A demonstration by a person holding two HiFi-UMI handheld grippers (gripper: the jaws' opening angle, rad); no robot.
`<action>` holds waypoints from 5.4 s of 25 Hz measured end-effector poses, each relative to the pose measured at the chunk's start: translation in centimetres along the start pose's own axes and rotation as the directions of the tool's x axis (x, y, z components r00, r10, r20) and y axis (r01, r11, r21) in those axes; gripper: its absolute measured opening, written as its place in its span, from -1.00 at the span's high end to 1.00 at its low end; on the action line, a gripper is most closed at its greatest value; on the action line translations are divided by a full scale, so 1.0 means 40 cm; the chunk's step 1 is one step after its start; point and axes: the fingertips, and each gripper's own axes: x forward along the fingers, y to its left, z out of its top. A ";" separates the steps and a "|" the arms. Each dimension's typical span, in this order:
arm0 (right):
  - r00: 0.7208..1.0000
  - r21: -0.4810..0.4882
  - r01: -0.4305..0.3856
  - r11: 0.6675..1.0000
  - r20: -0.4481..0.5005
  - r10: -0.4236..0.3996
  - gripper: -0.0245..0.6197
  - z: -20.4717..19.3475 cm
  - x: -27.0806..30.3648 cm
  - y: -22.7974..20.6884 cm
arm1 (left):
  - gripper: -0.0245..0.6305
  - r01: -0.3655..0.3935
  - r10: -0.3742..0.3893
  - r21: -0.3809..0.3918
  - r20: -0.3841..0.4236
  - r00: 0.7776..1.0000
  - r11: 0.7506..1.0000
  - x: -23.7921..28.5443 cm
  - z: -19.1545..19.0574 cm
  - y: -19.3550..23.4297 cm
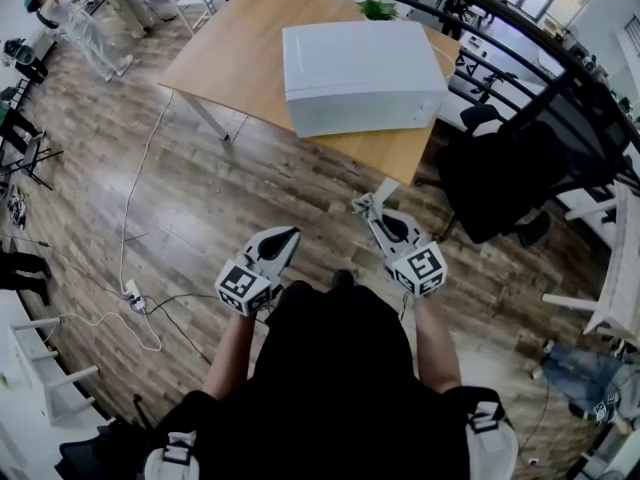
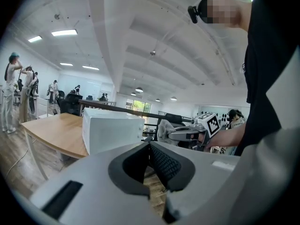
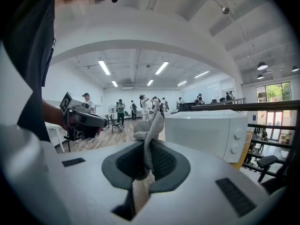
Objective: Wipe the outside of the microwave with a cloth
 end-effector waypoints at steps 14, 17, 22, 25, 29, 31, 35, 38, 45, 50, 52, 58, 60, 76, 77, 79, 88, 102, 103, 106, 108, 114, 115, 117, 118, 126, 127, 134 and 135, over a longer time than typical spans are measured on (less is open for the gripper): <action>0.999 0.018 0.031 0.999 0.008 -0.031 0.87 0.042 0.186 -0.063 | 0.92 0.067 -0.067 0.007 -0.021 0.998 0.998 0.072 0.052 0.171; 0.999 0.017 0.047 0.999 0.018 -0.048 0.87 0.064 0.237 -0.069 | 0.92 0.095 -0.094 0.037 -0.014 0.995 0.995 0.086 0.076 0.240; 0.996 0.024 0.090 0.996 0.020 -0.091 0.87 0.095 0.325 -0.077 | 0.92 0.130 -0.130 0.052 -0.018 0.991 0.990 0.097 0.136 0.339; 0.991 0.058 0.131 0.990 -0.009 -0.131 0.87 0.115 0.382 -0.081 | 0.92 0.172 -0.171 0.079 -0.020 0.985 0.982 0.102 0.142 0.389; 0.988 0.048 0.152 0.987 -0.001 -0.152 0.87 0.131 0.451 -0.098 | 0.92 0.212 -0.210 0.078 -0.042 0.977 0.974 0.128 0.165 0.421; 0.986 0.050 0.164 0.985 -0.013 -0.163 0.87 0.131 0.487 -0.103 | 0.92 0.227 -0.223 0.085 -0.052 0.973 0.970 0.135 0.175 0.439; 0.983 0.039 0.180 0.983 -0.028 -0.179 0.87 0.112 0.557 -0.122 | 0.92 0.249 -0.241 0.094 -0.091 0.966 0.964 0.131 0.170 0.474; 0.986 0.018 0.158 0.987 -0.051 -0.157 0.87 0.083 0.602 -0.138 | 0.92 0.228 -0.220 0.094 -0.085 0.972 0.969 0.122 0.173 0.491; 0.996 -0.040 0.083 0.996 -0.033 -0.084 0.87 0.103 0.698 -0.184 | 0.92 0.145 -0.139 0.102 -0.059 0.988 0.984 0.123 0.171 0.486; 0.998 -0.060 0.044 0.997 -0.044 -0.047 0.87 0.095 0.747 -0.203 | 0.92 0.097 -0.092 0.081 -0.067 0.994 0.992 0.126 0.160 0.471; 0.998 -0.053 0.034 0.998 -0.046 -0.036 0.87 0.089 0.762 -0.211 | 0.92 0.069 -0.065 0.049 -0.084 0.994 0.996 0.126 0.158 0.464; 0.998 -0.048 -0.016 0.999 -0.054 0.013 0.87 0.071 0.807 -0.218 | 0.92 0.013 -0.011 0.016 -0.100 0.995 1.000 0.129 0.138 0.448; 0.999 -0.031 -0.014 0.999 -0.051 0.012 0.87 0.075 0.819 -0.222 | 0.92 0.000 0.001 0.009 -0.102 0.995 1.000 0.122 0.134 0.444; 0.999 0.044 0.033 0.999 -0.035 -0.031 0.87 0.088 0.803 -0.298 | 0.92 -0.013 0.013 0.002 -0.094 0.996 1.000 0.178 0.145 0.415; 0.999 0.043 0.035 0.998 -0.035 -0.034 0.87 0.087 0.797 -0.304 | 0.92 -0.010 0.010 0.001 -0.094 0.995 1.000 0.183 0.145 0.411; 0.999 0.042 0.041 0.998 -0.036 -0.040 0.87 0.084 0.784 -0.317 | 0.92 -0.004 0.004 0.002 -0.094 0.996 1.000 0.194 0.146 0.404; 0.996 0.028 0.076 0.997 -0.043 -0.075 0.87 0.080 0.724 -0.388 | 0.92 0.014 -0.014 0.007 -0.091 0.996 1.000 0.244 0.157 0.381; 0.992 0.022 0.114 0.993 -0.063 -0.112 0.87 0.048 0.653 -0.475 | 0.92 0.028 -0.026 0.019 -0.086 0.996 0.999 0.296 0.163 0.363; 0.991 0.022 0.118 0.993 -0.064 -0.117 0.87 0.046 0.647 -0.483 | 0.92 0.029 -0.027 0.017 -0.089 0.996 0.999 0.300 0.164 0.361; 0.989 0.023 0.128 0.991 -0.071 -0.127 0.87 0.040 0.632 -0.501 | 0.92 0.029 -0.028 0.015 -0.094 0.995 0.999 0.306 0.172 0.358; 0.988 0.027 0.137 0.990 -0.075 -0.134 0.87 0.032 0.622 -0.513 | 0.92 0.029 -0.028 0.017 -0.095 0.995 0.999 0.311 0.175 0.359; 0.984 0.026 0.164 0.986 -0.075 -0.161 0.86 -0.001 0.595 -0.562 | 0.92 0.037 -0.034 0.041 -0.069 0.997 0.998 0.333 0.185 0.365; 0.983 0.023 0.167 0.986 -0.081 -0.164 0.87 -0.005 0.589 -0.569 | 0.92 0.038 -0.035 0.042 -0.069 0.997 0.998 0.336 0.186 0.364; 0.981 0.019 0.172 0.985 -0.092 -0.170 0.87 -0.009 0.580 -0.580 | 0.92 0.038 -0.035 0.032 -0.087 0.996 0.999 0.340 0.185 0.363; 0.980 0.018 0.175 0.984 -0.096 -0.173 0.86 -0.009 0.576 -0.585 | 0.92 0.039 -0.036 0.030 -0.089 0.995 0.999 0.343 0.187 0.364; 0.972 0.025 0.217 0.976 -0.096 -0.213 0.86 -0.017 0.535 -0.630 | 0.92 0.034 -0.030 0.037 -0.083 0.996 0.999 0.350 0.193 0.372; 0.970 0.027 0.226 0.974 -0.093 -0.222 0.86 -0.020 0.527 -0.641 | 0.92 0.036 -0.033 0.043 -0.078 0.996 0.998 0.353 0.193 0.370; 0.959 0.029 0.271 0.962 -0.091 -0.267 0.86 -0.021 0.482 -0.690 | 0.92 0.041 -0.038 0.031 -0.088 0.995 0.999 0.364 0.184 0.369; 0.957 0.031 0.277 0.960 -0.095 -0.273 0.86 -0.019 0.475 -0.695 | 0.92 0.042 -0.039 0.032 -0.088 0.995 0.999 0.365 0.184 0.369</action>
